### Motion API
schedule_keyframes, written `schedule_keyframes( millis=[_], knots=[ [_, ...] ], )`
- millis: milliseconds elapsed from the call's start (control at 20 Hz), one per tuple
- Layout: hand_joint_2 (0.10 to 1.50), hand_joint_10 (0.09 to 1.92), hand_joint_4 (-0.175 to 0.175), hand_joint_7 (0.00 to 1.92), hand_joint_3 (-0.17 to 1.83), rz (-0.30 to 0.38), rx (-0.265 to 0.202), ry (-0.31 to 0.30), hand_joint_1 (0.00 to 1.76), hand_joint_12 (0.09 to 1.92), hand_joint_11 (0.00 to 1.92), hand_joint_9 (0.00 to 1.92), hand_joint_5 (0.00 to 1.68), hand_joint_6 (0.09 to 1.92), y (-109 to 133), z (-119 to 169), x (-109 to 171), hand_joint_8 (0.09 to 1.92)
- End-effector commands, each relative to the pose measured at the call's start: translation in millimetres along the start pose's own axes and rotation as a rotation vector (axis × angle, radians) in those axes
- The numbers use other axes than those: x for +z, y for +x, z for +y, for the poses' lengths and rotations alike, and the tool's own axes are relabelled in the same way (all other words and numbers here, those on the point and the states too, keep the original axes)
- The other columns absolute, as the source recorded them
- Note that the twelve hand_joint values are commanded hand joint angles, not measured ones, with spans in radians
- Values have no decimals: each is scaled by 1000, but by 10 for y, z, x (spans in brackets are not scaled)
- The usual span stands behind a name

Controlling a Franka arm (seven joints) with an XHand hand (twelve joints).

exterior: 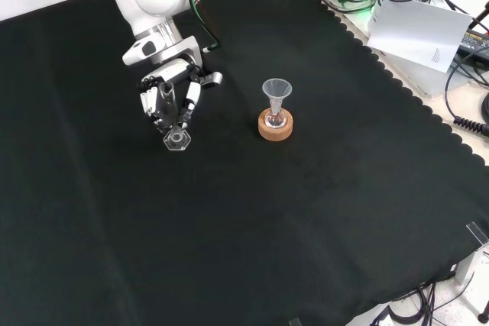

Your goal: Put the graduated cylinder back on the table.

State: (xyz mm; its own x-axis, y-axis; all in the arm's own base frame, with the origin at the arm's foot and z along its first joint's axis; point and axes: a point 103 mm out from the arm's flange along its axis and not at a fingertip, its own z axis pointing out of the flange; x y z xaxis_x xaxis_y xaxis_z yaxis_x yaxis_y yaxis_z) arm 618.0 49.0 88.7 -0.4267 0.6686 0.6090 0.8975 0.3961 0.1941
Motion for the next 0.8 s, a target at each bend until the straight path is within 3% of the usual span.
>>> schedule_keyframes(
  millis=[50,450,600,800],
  knots=[
    [1102,87,-175,1021,3,34,24,-15,1262,738,1229,1428,998,980,-89,43,-5,964],
    [1107,87,-175,1009,3,39,37,-6,1260,746,1222,1419,986,996,-176,35,46,982],
    [1120,87,-175,981,3,74,30,0,1255,764,1203,1401,959,1031,-213,11,52,1024],
    [1140,87,-168,957,4,107,24,22,1153,846,1129,1330,926,1079,-244,-30,50,639]
  ],
)
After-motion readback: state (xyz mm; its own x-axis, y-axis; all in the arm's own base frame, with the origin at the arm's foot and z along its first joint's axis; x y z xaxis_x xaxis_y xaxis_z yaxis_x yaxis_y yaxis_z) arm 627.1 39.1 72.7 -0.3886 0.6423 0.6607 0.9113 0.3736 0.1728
